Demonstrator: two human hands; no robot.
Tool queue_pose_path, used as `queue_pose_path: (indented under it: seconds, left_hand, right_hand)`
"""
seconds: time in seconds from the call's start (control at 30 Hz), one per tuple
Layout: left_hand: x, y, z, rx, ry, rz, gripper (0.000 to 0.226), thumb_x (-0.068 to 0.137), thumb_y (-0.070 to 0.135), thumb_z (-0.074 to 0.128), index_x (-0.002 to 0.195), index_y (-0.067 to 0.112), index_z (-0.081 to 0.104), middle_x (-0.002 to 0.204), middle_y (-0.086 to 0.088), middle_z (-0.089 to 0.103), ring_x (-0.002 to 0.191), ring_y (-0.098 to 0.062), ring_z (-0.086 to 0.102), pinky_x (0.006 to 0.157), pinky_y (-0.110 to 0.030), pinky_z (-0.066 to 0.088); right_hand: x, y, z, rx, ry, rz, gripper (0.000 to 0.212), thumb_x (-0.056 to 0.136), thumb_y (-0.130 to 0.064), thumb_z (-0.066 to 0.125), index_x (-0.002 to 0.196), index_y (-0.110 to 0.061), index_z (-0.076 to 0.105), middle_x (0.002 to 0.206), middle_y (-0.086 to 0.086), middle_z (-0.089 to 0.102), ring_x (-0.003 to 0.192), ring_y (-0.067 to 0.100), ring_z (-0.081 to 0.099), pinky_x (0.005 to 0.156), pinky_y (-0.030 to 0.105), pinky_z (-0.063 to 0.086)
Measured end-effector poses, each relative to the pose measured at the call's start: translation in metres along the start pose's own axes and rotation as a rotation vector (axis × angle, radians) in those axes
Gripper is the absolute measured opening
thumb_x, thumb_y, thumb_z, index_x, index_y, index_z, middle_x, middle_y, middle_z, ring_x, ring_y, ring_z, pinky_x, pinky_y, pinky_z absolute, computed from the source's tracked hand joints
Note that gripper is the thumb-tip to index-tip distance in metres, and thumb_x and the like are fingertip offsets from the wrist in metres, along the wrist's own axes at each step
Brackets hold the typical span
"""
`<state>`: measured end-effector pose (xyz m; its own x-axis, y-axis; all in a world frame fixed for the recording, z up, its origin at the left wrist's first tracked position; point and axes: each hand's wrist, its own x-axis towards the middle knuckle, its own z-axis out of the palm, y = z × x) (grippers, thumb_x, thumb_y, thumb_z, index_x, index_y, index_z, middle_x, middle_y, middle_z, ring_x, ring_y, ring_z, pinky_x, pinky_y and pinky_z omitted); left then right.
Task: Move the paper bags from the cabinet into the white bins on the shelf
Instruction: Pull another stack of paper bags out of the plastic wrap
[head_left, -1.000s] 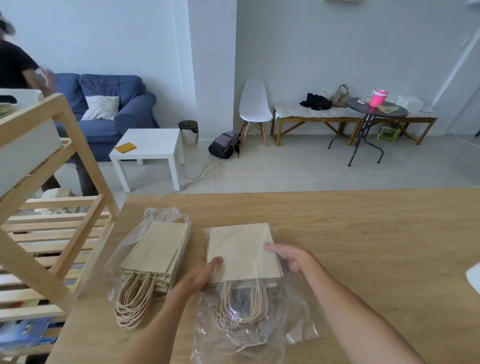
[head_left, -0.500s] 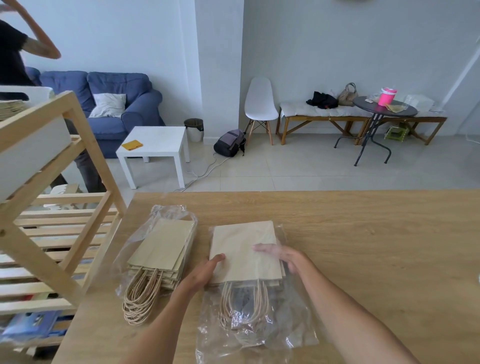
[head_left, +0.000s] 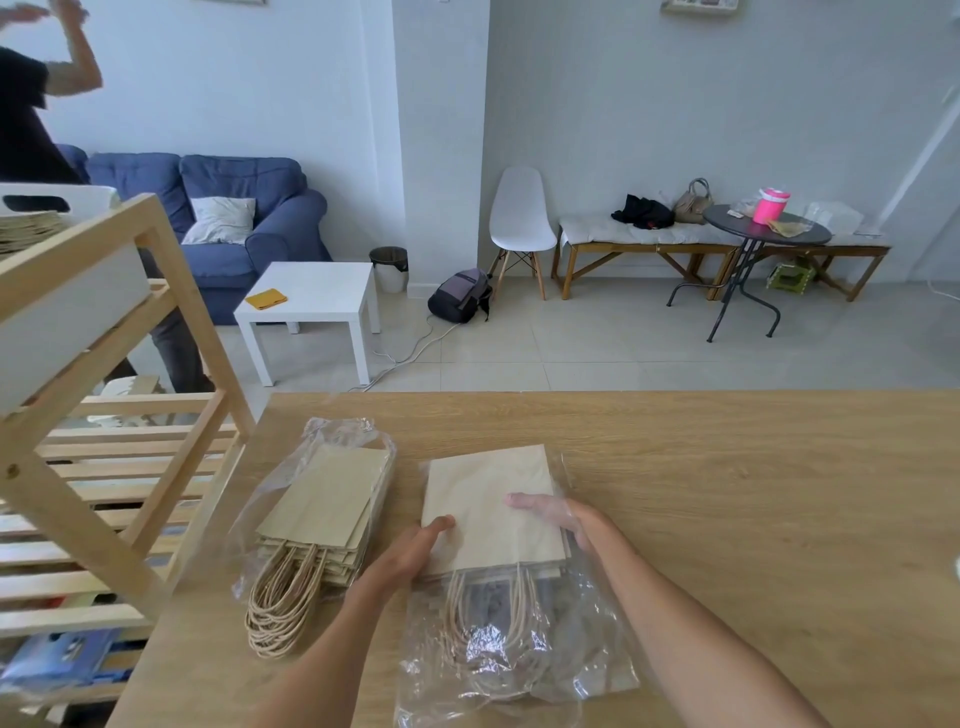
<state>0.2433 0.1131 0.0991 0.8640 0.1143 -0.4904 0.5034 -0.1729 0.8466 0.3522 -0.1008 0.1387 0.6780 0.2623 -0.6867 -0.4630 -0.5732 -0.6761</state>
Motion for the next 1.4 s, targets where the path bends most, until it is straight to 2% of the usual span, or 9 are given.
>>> queue_pose_path:
  seconds: [0.1, 0.2, 0.33, 0.53, 0.7, 0.87, 0.93, 1.03, 1.4]
  left_hand:
    - [-0.001, 0.002, -0.001, -0.032, 0.021, -0.015, 0.072, 0.100, 0.054, 0.046, 0.155, 0.008, 0.035, 0.162, -0.010, 0.032, 0.149, -0.025, 0.030, 0.120, -0.039, 0.021]
    - [-0.001, -0.002, -0.006, -0.112, 0.003, -0.021, 0.067, 0.101, 0.054, 0.045, 0.155, 0.015, 0.036, 0.162, -0.005, 0.034, 0.148, -0.022, 0.033, 0.120, -0.039, 0.022]
    - [-0.003, -0.010, -0.013, -0.257, 0.068, -0.019, 0.058, 0.095, 0.049, 0.059, 0.143, 0.017, 0.051, 0.112, 0.013, 0.071, 0.093, -0.003, 0.073, 0.077, -0.019, 0.053]
    - [0.008, -0.003, -0.016, -0.330, 0.032, -0.010, 0.045, 0.091, 0.050, 0.065, 0.127, 0.031, 0.046, 0.107, 0.014, 0.064, 0.075, 0.004, 0.073, 0.055, -0.012, 0.055]
    - [0.022, 0.001, -0.021, -0.301, 0.018, -0.021, 0.065, 0.090, 0.061, 0.058, 0.142, 0.025, 0.048, 0.123, 0.007, 0.061, 0.107, -0.013, 0.063, 0.089, -0.031, 0.050]
    - [0.038, 0.000, -0.028, -0.260, -0.010, 0.009, 0.052, 0.100, 0.043, 0.053, 0.142, 0.013, 0.048, 0.120, -0.008, 0.071, 0.101, -0.022, 0.072, 0.077, -0.027, 0.056]
    - [0.040, -0.004, -0.029, -0.218, 0.019, 0.027, 0.053, 0.102, 0.040, 0.050, 0.147, 0.014, 0.042, 0.131, -0.003, 0.063, 0.105, -0.014, 0.066, 0.083, -0.022, 0.050]
    - [0.039, -0.011, -0.028, -0.235, 0.037, 0.030, 0.046, 0.102, 0.037, 0.052, 0.144, 0.023, 0.041, 0.114, 0.012, 0.062, 0.087, 0.001, 0.068, 0.063, -0.012, 0.051]
    - [0.036, -0.021, -0.036, -0.470, 0.101, -0.013, 0.045, 0.094, 0.031, 0.066, 0.137, 0.024, 0.052, 0.114, -0.003, 0.071, 0.080, -0.013, 0.077, 0.054, -0.027, 0.060]
  right_hand:
    - [0.002, 0.005, -0.001, 0.086, 0.111, -0.020, 0.142, 0.061, -0.056, 0.090, 0.158, -0.001, 0.002, 0.163, 0.014, 0.030, 0.147, 0.033, 0.035, 0.121, 0.046, 0.028]
    - [0.003, 0.009, 0.000, 0.165, 0.041, -0.012, 0.118, 0.060, -0.054, 0.089, 0.152, -0.001, 0.037, 0.152, 0.017, 0.049, 0.138, 0.033, 0.047, 0.119, 0.047, 0.033]
    - [-0.001, 0.015, 0.003, 0.191, -0.072, 0.014, 0.072, 0.077, -0.054, 0.078, 0.131, -0.010, 0.062, 0.125, 0.012, 0.070, 0.116, 0.029, 0.064, 0.110, 0.045, 0.044]
    - [0.008, 0.029, 0.002, 0.348, -0.154, 0.037, 0.074, 0.068, -0.040, 0.088, 0.128, -0.005, 0.063, 0.113, 0.018, 0.076, 0.110, 0.036, 0.071, 0.101, 0.054, 0.053]
    - [0.011, 0.028, 0.004, 0.354, -0.096, 0.036, 0.066, 0.068, -0.042, 0.090, 0.122, -0.012, 0.066, 0.103, 0.015, 0.079, 0.102, 0.036, 0.073, 0.086, 0.053, 0.060]
    - [0.010, 0.029, -0.004, 0.354, -0.100, 0.009, 0.065, 0.068, -0.039, 0.089, 0.122, -0.009, 0.068, 0.105, 0.012, 0.079, 0.104, 0.032, 0.073, 0.091, 0.043, 0.059]
    - [0.009, 0.028, -0.009, 0.329, -0.098, 0.010, 0.061, 0.076, -0.035, 0.085, 0.126, -0.006, 0.065, 0.114, 0.015, 0.076, 0.111, 0.034, 0.070, 0.099, 0.047, 0.055]
    - [0.008, 0.033, -0.019, 0.308, -0.114, 0.041, 0.057, 0.077, -0.031, 0.085, 0.124, -0.006, 0.066, 0.116, 0.018, 0.075, 0.112, 0.037, 0.069, 0.103, 0.052, 0.052]
    - [-0.015, 0.059, -0.054, 0.292, -0.101, 0.063, 0.071, 0.057, -0.029, 0.092, 0.119, -0.003, 0.068, 0.110, 0.019, 0.077, 0.101, 0.034, 0.072, 0.095, 0.047, 0.057]
